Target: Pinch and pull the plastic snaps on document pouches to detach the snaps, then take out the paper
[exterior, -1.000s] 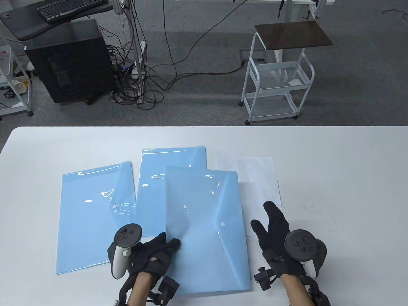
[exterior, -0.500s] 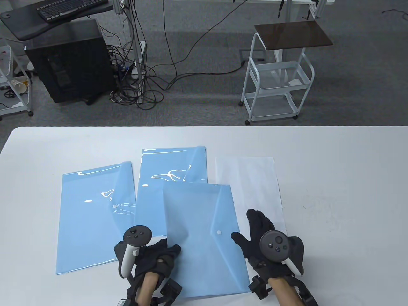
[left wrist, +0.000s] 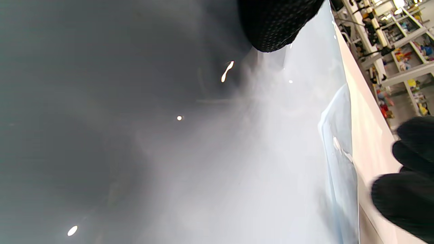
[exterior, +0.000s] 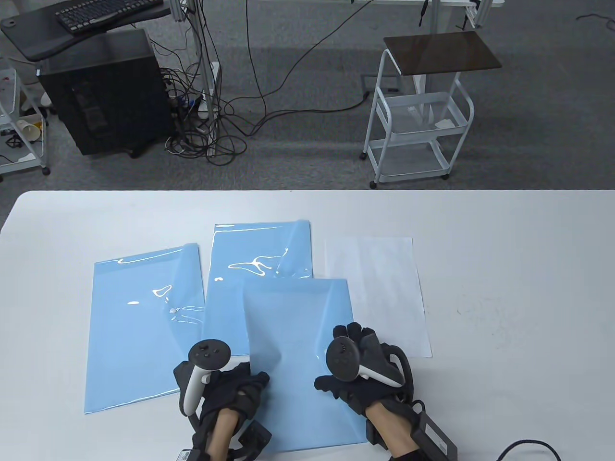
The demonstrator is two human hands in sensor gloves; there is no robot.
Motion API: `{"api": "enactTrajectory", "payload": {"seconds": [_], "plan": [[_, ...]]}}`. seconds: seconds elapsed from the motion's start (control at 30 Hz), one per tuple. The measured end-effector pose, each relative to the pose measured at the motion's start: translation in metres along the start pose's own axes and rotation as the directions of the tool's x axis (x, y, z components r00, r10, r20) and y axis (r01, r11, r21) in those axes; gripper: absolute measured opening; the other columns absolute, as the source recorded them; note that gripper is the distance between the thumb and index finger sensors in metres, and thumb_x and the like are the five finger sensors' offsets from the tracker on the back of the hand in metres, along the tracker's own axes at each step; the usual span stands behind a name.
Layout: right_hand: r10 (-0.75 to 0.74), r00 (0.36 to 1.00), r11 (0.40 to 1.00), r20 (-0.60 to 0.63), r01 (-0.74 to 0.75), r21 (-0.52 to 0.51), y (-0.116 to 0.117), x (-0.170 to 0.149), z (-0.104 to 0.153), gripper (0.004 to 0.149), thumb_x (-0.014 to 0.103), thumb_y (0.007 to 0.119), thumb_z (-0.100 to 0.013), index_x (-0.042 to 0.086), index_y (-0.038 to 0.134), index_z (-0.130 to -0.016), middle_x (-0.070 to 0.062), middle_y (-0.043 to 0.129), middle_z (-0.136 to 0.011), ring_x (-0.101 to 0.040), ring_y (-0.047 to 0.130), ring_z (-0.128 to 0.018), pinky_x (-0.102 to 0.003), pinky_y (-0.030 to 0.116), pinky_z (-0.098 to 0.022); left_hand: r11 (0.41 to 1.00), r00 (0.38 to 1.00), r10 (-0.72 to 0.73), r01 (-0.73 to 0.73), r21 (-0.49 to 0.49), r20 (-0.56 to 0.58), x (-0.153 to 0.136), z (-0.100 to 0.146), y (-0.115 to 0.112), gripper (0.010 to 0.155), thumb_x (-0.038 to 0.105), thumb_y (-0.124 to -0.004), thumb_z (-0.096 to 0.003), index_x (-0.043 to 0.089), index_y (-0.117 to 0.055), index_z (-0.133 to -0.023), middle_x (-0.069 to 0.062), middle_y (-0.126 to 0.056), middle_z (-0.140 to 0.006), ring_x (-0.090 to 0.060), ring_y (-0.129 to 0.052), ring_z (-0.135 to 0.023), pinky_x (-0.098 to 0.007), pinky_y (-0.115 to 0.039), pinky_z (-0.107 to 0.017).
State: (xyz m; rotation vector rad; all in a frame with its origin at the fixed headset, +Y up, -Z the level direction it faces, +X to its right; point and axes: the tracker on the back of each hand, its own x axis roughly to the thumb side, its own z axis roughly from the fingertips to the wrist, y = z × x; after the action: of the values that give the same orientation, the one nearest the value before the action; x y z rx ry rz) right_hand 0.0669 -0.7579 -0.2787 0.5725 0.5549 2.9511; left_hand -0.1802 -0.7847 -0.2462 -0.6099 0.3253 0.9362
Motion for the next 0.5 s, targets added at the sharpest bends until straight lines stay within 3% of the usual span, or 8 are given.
{"api": "enactTrajectory", "payload": {"seconds": [0.2, 0.33, 0.4, 0.5], "plan": [[0.167, 0.986, 0.983, -0.018, -0.165, 0.08, 0.008, 0.014, -0.019, 0.107, 0.056, 0.085, -0.048, -0.008, 0.031, -0.113, -0.043, 0.04, -0.117, -0.067, 0.049, -0.099, -0.08, 0.054, -0.061, 1.0, 1.0, -0.013, 0.013, 0.0, -0.002, 0.001, 0.0, 0.0, 0.047, 0.034, -0.074, -0.0576, 0.008, -0.067, -0.096, -0.006, -0.092, -0.074, -0.026, -0.103, -0.048, -0.039, -0.09, -0.036], [0.211, 0.977, 0.969, -0.024, -0.207, 0.134, 0.009, 0.021, -0.027, 0.101, 0.05, 0.087, -0.05, -0.008, 0.033, -0.113, -0.042, 0.046, -0.116, -0.066, 0.058, -0.097, -0.076, 0.061, -0.062, 1.0, 1.0, -0.029, 0.029, 0.0, -0.003, 0.002, 0.0, -0.001, 0.046, 0.033, -0.073, -0.0575, 0.008, -0.067, -0.096, -0.006, -0.092, -0.074, -0.026, -0.103, -0.048, -0.039, -0.09, -0.036], [0.165, 0.986, 0.972, -0.018, -0.159, 0.172, 0.009, 0.023, -0.03, 0.098, 0.046, 0.087, -0.052, -0.01, 0.033, -0.112, -0.043, 0.047, -0.115, -0.067, 0.061, -0.095, -0.074, 0.064, -0.061, 0.999, 0.999, -0.037, 0.037, 0.004, -0.004, 0.003, 0.0, -0.002, 0.046, 0.033, -0.073, -0.0575, 0.008, -0.067, -0.096, -0.006, -0.092, -0.074, -0.026, -0.103, -0.048, -0.039, -0.09, -0.036], [0.196, 0.98, 0.969, -0.031, -0.189, 0.162, 0.01, 0.027, -0.034, 0.093, 0.04, 0.089, -0.055, -0.011, 0.036, -0.111, -0.044, 0.05, -0.113, -0.068, 0.067, -0.092, -0.072, 0.069, -0.06, 0.999, 0.999, -0.046, 0.046, 0.008, -0.003, 0.003, 0.0, -0.002, 0.046, 0.033, -0.073, -0.0574, 0.008, -0.067, -0.096, -0.006, -0.092, -0.074, -0.026, -0.103, -0.048, -0.038, -0.09, -0.036]]}}
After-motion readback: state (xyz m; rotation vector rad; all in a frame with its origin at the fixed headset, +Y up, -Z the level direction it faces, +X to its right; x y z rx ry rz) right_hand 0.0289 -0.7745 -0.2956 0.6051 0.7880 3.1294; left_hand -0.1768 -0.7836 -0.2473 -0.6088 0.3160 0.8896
